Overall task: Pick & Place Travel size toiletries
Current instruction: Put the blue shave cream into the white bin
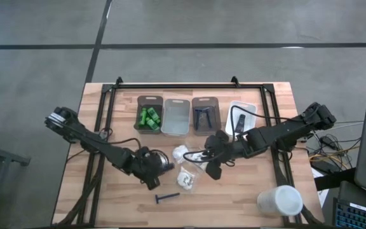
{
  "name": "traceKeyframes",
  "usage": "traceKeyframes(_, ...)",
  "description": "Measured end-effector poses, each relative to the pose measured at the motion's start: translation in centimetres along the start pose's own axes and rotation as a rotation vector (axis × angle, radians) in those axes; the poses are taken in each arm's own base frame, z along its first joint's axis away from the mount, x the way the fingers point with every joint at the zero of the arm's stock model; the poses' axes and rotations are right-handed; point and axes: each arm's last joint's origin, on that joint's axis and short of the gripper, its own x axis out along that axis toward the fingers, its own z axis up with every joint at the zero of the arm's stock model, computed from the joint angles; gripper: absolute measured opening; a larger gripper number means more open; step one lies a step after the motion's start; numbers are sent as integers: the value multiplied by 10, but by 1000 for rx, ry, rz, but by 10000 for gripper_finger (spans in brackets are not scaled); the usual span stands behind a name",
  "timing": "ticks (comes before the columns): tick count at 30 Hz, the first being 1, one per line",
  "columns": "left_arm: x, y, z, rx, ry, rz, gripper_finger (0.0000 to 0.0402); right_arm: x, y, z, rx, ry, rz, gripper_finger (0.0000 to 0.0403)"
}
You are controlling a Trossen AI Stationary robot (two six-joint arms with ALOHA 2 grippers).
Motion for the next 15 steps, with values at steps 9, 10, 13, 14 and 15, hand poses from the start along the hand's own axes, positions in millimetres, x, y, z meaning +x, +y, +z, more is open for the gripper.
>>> traceKeyframes(9, 6, -7, -2, -100, -4, -189, 164, 0, -1, 0, -4, 4, -4, 118)
traceKeyframes(10, 7, -7, -2, -109, -5, -182, 168, 0, -1, 0, -4, 4, -4, 121)
traceKeyframes(13, 9, -3, -6, -145, 6, -163, 187, 0, -1, -1, -6, 8, -8, 133)
traceKeyframes(14, 9, -2, -7, -156, 10, -159, 196, 0, -1, -1, -6, 10, -9, 136)
traceKeyframes(15, 10, -2, -7, -168, 11, -159, 207, 0, -1, -1, -7, 12, -11, 140)
